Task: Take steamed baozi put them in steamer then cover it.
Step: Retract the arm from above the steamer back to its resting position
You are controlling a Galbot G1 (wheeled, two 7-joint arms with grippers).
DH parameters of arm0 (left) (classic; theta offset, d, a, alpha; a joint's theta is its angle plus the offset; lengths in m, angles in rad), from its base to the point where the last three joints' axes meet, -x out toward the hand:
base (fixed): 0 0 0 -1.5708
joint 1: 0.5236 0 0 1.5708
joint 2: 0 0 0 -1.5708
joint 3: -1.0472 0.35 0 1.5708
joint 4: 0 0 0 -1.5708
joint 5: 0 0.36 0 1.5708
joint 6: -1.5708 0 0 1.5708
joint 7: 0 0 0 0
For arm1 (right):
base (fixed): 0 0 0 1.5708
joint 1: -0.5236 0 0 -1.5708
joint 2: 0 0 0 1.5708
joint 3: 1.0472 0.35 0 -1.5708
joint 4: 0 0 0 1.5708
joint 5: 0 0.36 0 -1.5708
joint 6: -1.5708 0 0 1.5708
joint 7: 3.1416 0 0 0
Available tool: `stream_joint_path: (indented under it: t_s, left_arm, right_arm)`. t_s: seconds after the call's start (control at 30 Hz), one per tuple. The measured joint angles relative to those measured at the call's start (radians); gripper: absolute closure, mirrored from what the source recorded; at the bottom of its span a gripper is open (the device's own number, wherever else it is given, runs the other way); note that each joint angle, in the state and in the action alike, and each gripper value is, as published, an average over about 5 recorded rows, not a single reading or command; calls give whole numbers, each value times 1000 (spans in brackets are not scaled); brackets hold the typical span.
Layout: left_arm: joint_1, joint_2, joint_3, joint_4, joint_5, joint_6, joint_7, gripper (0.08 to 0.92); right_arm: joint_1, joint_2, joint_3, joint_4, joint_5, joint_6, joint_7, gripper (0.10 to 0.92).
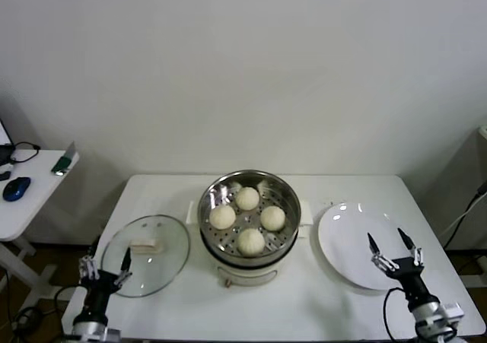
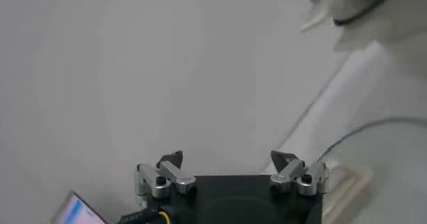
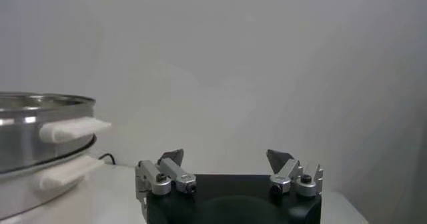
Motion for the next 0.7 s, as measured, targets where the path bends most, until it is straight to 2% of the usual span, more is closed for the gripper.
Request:
stream_joint_path:
  t_s: [0.37, 0.7]
  left_arm:
    - [-43, 2, 35, 105, 378, 71, -95, 177]
    - [-122, -7, 68, 236, 524, 108, -125, 177]
  right_arm:
    - [-37, 70, -5, -26, -43, 54, 7, 203]
    - [-63, 105, 0, -36, -61, 84, 8, 203]
